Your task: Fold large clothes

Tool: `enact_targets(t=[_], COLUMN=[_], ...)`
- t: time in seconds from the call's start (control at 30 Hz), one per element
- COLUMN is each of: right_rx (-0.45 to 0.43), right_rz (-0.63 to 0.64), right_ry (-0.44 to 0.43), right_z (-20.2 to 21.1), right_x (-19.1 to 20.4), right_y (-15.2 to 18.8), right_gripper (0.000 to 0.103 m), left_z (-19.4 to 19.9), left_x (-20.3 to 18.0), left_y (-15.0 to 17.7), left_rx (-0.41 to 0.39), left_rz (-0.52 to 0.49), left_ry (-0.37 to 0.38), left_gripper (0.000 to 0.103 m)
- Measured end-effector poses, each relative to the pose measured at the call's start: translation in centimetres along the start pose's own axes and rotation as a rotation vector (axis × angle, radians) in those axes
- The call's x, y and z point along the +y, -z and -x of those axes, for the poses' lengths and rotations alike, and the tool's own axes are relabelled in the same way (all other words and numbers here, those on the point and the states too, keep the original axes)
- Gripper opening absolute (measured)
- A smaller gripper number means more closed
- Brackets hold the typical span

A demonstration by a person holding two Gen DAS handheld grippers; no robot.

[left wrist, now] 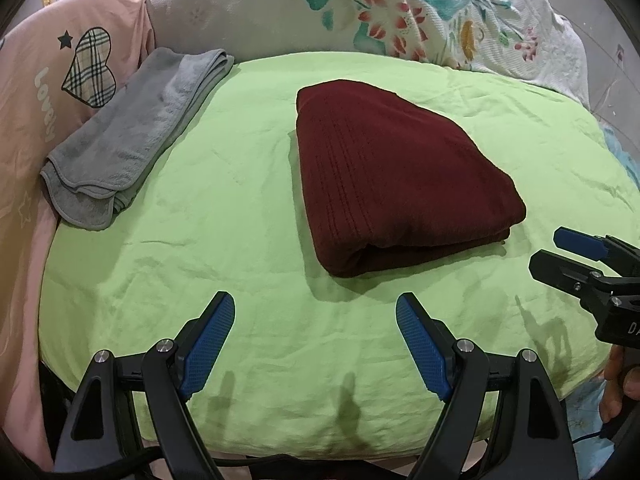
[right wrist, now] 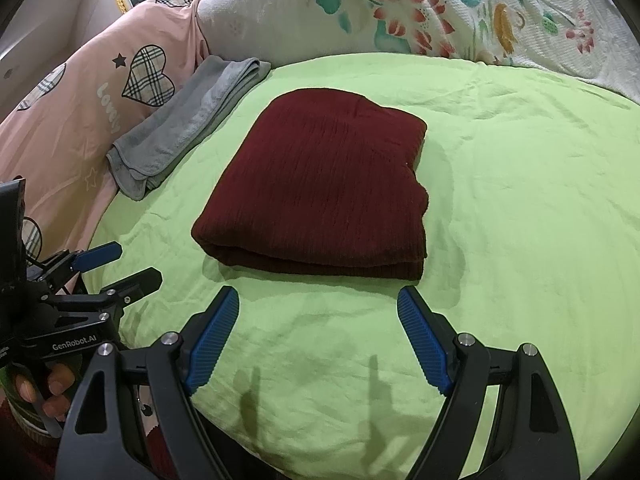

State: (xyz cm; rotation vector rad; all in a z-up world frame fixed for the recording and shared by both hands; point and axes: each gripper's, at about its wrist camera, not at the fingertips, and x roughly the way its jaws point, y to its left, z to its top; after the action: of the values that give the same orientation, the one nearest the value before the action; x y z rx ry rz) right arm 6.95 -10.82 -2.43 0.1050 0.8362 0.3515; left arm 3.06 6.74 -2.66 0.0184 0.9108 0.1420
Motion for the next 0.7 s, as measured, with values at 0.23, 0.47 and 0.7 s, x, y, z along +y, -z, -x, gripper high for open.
enact_targets(t=[0.23,0.47,0.7], right_rx=[-0.001,0.004,0.009], right_rz=[0.000,0.006,0.006], right_ry=[0.000,-0.003,-0.006], right_z=[-0.2,-0.6,-0.9], right_x=[0.0,-0.5,-0.8], right_y=[-0.2,-0.9,-1.3], right_gripper=[0.082,0.082,0.082], left_z=[-0.3,-0.8,-1.2], left_x=[-0.2,-0.2,-0.4], left_y=[-0.4,-1.0,-1.3], left_rx=[0.000,0.005,0.009], left_rz=[-0.005,-0.001,-0.005], left_ry=[-0.003,-0.006,-0.010], left_gripper=[0.083,0.083,0.083])
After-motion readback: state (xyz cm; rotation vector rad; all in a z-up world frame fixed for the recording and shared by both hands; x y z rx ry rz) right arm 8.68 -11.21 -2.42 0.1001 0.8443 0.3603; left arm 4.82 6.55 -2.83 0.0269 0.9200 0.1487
